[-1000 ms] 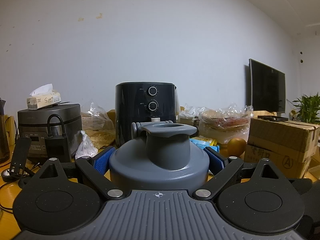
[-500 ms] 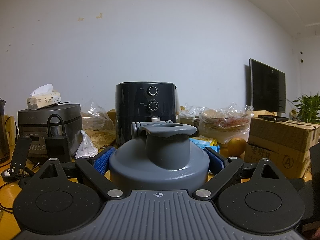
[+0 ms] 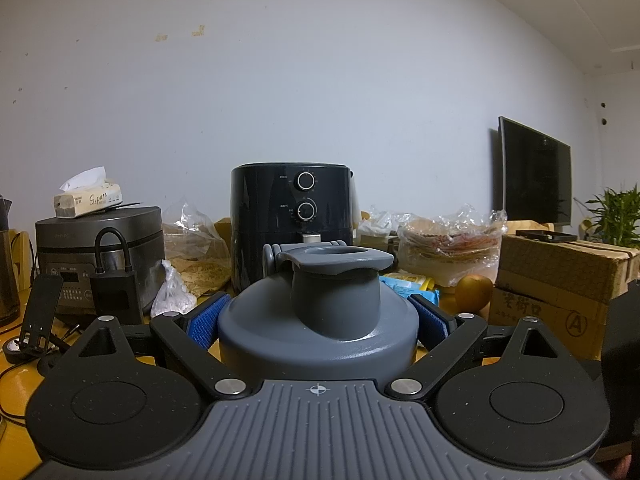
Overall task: Clean container
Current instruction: 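Lower the open right gripper onto the blue cloth and close on it, then lift the blue cloth with the right gripper toward the held shaker bottle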
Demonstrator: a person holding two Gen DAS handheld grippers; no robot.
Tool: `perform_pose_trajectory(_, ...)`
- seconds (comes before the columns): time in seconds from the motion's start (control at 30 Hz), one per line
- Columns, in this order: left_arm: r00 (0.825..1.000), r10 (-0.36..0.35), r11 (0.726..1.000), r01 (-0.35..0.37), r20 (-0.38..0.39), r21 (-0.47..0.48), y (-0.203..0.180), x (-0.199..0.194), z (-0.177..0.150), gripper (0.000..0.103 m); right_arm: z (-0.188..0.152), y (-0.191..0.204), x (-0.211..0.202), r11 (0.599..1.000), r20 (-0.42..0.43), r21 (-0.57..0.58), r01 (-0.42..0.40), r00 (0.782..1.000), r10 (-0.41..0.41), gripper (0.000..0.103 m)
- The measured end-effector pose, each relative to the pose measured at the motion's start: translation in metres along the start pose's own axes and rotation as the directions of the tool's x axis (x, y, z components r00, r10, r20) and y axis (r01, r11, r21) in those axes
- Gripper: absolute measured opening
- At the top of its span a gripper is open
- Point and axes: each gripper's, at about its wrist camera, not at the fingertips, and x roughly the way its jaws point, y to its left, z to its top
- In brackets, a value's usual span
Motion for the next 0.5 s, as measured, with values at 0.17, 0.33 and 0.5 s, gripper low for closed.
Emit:
perform_pose_trajectory(0.17, 1.000, 0.000, 1.000, 0.000, -0.001, 0.000, 0.0003, 0.0001, 0.0001, 0.095, -0.0031, 0.0014, 0.0006, 1.000, -0.002, -0.009, 0.006, 1.000, -0.006, 0.017)
perform_pose_trajectory(0.33, 1.000, -0.001, 1.000, 0.001, -0.002, -0.001, 0.0004, -0.0003, 0.0002, 0.095, -0.0051, 0.0043, -0.0008, 1.000, 0.008, -0.022, 0.004, 1.000, -0.003, 0.010)
perform_pose_trajectory(0.5, 1.000, -0.006, 1.000, 0.006, -0.008, -0.014, 0.0017, 0.0002, 0.0004, 0.095, -0.0065, 0.0045, -0.0018, 1.000, 0.025, -0.019, 0.005, 1.000, -0.004, 0.008)
